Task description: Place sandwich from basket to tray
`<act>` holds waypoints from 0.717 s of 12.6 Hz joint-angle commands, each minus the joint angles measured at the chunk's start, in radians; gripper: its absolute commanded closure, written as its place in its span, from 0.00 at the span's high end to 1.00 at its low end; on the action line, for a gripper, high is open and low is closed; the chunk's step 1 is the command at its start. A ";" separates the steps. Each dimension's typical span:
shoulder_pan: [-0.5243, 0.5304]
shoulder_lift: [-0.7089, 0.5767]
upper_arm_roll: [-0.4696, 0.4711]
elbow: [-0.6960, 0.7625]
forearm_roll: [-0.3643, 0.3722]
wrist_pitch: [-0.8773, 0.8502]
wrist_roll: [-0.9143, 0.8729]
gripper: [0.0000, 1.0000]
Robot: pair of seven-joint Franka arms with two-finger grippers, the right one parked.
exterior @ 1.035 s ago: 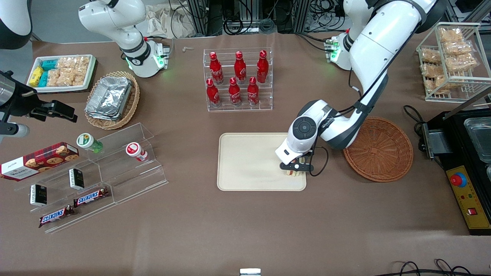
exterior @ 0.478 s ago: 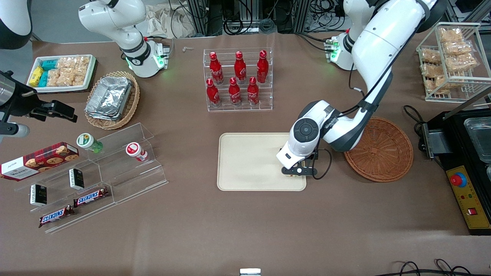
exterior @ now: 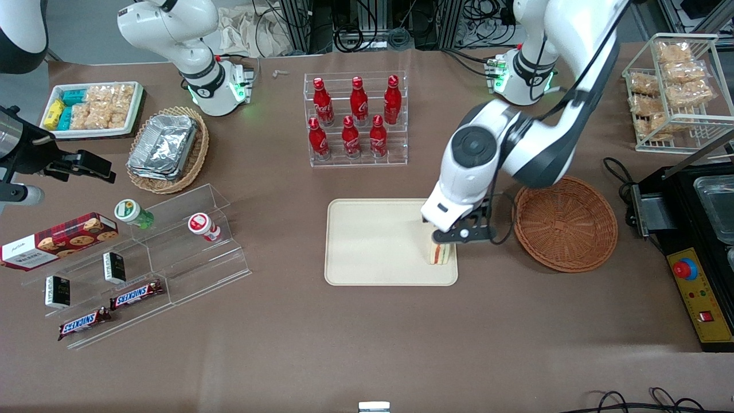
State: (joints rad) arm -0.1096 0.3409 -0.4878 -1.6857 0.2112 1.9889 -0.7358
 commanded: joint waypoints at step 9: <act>0.067 -0.301 0.150 -0.075 -0.199 -0.114 0.206 1.00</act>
State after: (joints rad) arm -0.0402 0.1440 -0.4152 -1.7083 0.0794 1.9314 -0.6504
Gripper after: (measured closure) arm 0.000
